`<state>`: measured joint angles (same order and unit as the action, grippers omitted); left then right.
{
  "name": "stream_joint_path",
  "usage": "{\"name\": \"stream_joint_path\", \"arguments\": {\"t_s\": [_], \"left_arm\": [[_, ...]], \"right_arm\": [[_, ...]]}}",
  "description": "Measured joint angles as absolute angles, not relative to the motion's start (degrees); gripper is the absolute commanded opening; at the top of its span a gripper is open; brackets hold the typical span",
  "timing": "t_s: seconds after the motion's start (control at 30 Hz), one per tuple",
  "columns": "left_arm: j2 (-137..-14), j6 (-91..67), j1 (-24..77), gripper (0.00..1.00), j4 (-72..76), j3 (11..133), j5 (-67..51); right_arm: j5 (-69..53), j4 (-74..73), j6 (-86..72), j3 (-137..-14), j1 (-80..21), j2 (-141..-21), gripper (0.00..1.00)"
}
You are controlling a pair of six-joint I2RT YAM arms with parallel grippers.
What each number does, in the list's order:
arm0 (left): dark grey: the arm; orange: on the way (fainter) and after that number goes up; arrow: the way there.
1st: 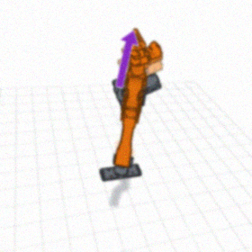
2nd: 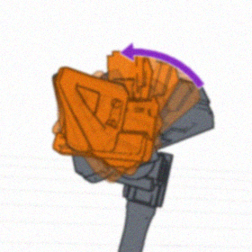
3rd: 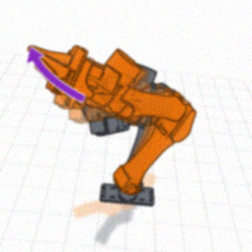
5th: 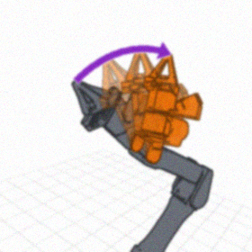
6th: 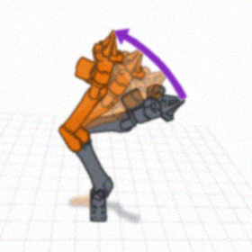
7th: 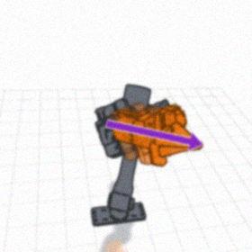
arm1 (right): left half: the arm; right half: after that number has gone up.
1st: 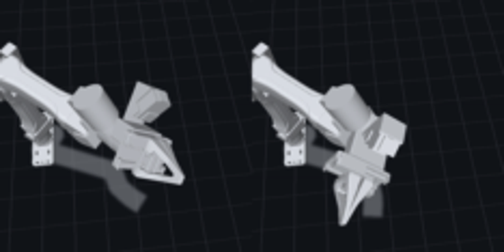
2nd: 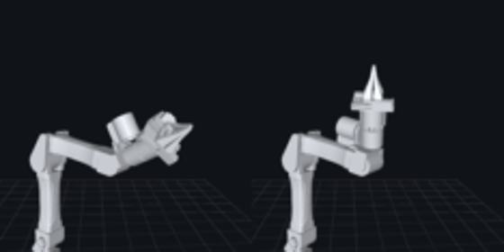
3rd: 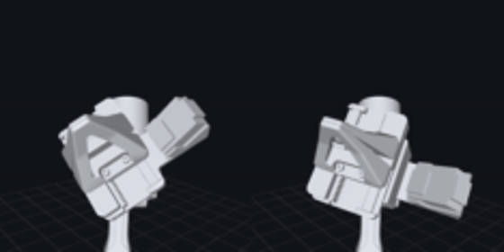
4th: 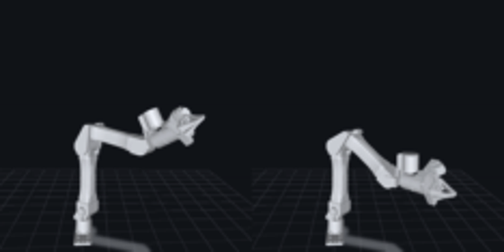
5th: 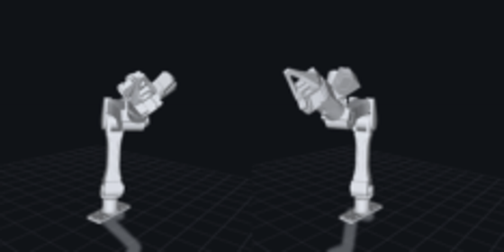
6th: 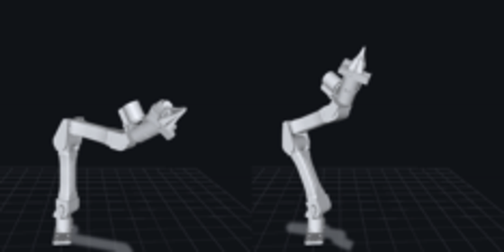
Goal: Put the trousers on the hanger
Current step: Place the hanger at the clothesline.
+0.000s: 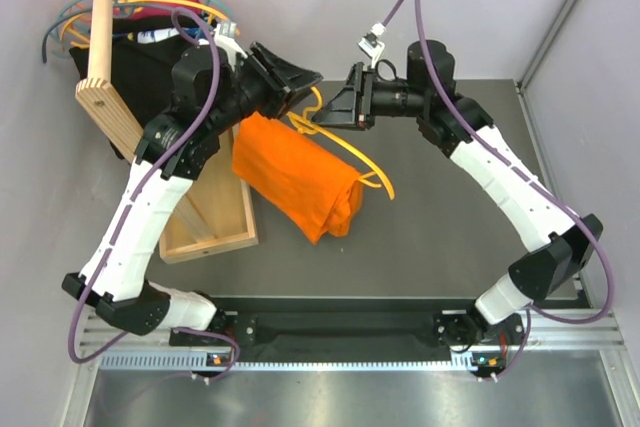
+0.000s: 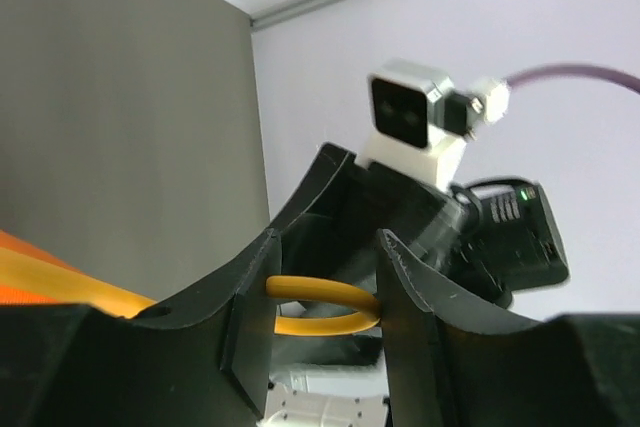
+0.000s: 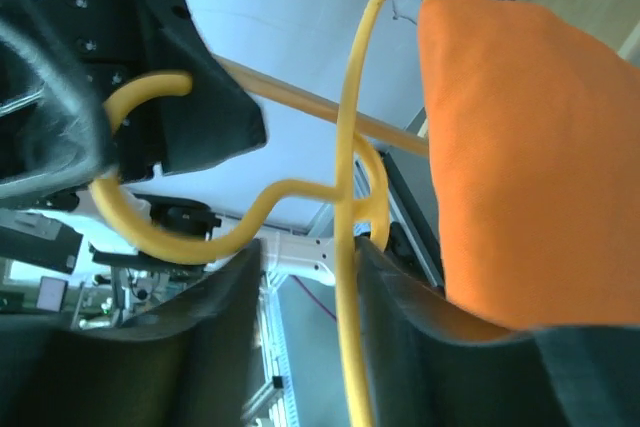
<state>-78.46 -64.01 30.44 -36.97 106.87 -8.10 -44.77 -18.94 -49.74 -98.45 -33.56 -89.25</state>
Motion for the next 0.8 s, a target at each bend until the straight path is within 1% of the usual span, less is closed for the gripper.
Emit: {"name": "stream_joint_path", "arguments": {"t_s": [0.03, 0.07, 0.1, 0.13, 0.37, 0.57, 0.8], "left_arm": [[-78.52, -64.14, 30.44, 0.0, -37.34, 106.91, -7.53], [-78.63, -64.2, 30.44, 0.0, -37.63, 107.07, -6.68], [-78.74, -64.25, 30.44, 0.0, -38.0, 107.26, -5.85], [-78.96, -64.31, 30.44, 0.0, -38.41, 107.59, -4.89], [-79.75, -64.9, 30.37, 0.0, -39.75, 110.85, 2.94], [-82.06, -65.8, 30.35, 0.0, -39.79, 118.85, 5.58], [-82.02, -67.33, 30.33, 0.0, -39.27, 119.87, 5.67]], "right_arm": [[-44.75, -19.0, -49.47, -98.45, -33.36, -88.95, 0.57], [-44.86, -19.57, -48.93, -98.48, -33.06, -88.51, 0.66], [-44.86, -20.27, -48.07, -98.65, -32.62, -88.03, 0.84], [-44.84, -21.56, -46.59, -99.13, -32.01, -87.53, 0.99], [-43.59, -31.16, -31.75, -106.32, -29.19, -84.64, 1.0], [-37.56, -34.11, -16.78, -102.78, -29.82, -79.37, 1.0], [-36.14, -33.43, -6.85, -99.92, -29.89, -80.47, 0.9]]}}
